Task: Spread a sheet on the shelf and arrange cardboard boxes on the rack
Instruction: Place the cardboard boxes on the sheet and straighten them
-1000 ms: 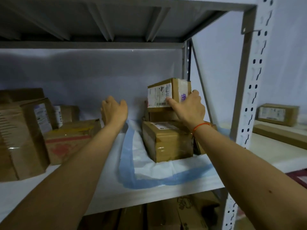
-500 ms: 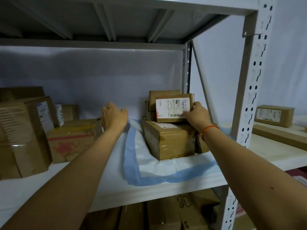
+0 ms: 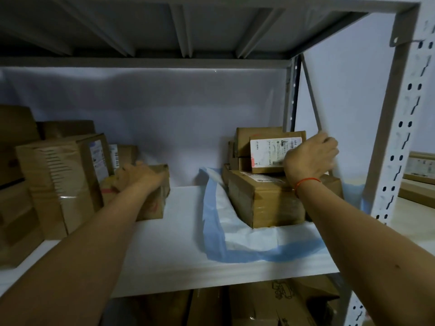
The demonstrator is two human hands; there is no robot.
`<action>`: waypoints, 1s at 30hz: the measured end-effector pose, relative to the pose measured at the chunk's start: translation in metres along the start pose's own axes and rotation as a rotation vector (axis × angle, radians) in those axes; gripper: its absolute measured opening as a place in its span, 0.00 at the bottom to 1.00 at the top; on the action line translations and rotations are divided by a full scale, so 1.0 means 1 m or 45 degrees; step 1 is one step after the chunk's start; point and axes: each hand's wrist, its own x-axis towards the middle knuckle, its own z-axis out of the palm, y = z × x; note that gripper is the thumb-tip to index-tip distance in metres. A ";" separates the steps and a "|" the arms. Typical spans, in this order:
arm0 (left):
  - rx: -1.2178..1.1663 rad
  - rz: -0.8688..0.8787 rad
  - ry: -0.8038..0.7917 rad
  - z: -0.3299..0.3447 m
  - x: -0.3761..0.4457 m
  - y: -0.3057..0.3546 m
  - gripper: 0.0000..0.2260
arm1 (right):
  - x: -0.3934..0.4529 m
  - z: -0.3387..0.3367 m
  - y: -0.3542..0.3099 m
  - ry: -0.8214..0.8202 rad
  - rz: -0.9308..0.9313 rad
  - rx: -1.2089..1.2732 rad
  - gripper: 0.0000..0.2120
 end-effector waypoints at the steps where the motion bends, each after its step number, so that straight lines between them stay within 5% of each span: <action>1: 0.030 0.026 -0.068 0.001 -0.002 -0.007 0.40 | -0.005 -0.001 -0.011 0.033 -0.053 0.051 0.27; 5: 0.093 0.208 -0.275 0.000 -0.013 -0.020 0.37 | -0.034 0.008 -0.064 0.054 -0.393 0.225 0.22; 10: 0.431 0.358 -0.214 -0.005 0.014 -0.035 0.55 | -0.084 0.034 -0.111 -0.235 -0.670 0.317 0.17; 18: 0.353 0.501 -0.533 -0.025 0.044 -0.049 0.41 | -0.131 0.094 -0.122 -0.955 -0.657 0.105 0.21; 23: 0.258 0.581 -0.602 -0.037 0.048 -0.042 0.36 | -0.138 0.112 -0.116 -1.590 -0.840 -0.020 0.43; 26: 0.087 0.635 -0.611 -0.053 0.047 -0.025 0.37 | -0.134 0.109 -0.113 -1.827 -0.706 0.258 0.56; 30: -0.008 0.692 -0.557 -0.081 0.039 0.005 0.36 | -0.120 0.091 -0.108 -1.876 -0.527 0.746 0.45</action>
